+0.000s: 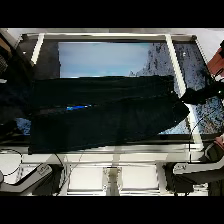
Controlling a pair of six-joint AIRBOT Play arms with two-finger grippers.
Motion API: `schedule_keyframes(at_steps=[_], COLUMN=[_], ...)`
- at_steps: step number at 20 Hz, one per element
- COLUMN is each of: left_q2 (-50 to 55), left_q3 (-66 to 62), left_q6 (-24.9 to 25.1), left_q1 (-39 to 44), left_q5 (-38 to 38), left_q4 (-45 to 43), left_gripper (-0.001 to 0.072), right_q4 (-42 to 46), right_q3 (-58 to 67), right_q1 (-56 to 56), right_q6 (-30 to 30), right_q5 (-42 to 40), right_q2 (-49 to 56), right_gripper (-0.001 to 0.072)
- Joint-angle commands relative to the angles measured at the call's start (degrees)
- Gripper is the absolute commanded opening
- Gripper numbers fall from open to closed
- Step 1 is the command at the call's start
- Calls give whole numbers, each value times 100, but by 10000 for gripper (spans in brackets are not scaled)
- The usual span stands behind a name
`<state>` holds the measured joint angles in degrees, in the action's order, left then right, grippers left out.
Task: Fold the clothes and pants, and hang the long-sleeved shirts on hangers.
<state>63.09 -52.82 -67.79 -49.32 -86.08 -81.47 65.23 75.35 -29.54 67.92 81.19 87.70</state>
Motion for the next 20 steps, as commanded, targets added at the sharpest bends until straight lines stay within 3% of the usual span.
schedule_keyframes(at_steps=[1, 7, 10, 13, 20], left_q2=[-439, -463, -501, -518, -509], left_q3=[807, 1504, 1606, 1609, 1637], left_q6=[673, 656, 660, 647, 605], left_q1=[-109, -103, -24, 103, 105], left_q5=[-109, 400, 815, 966, 1432], left_q4=[-90, -496, -597, -1056, -1067], left_gripper=[340, 369, 480, 504, 502], right_q4=[238, 448, 452, 450, 417], right_q3=[-597, -597, -597, -597, -597], right_q1=[-11, -11, -11, -11, -11], right_q6=[-256, -271, -273, -271, -267], right_q5=[-33, 48, 380, 472, 719], right_q2=[-422, -761, -767, -767, -767], right_gripper=[266, 266, 277, 277, 278])
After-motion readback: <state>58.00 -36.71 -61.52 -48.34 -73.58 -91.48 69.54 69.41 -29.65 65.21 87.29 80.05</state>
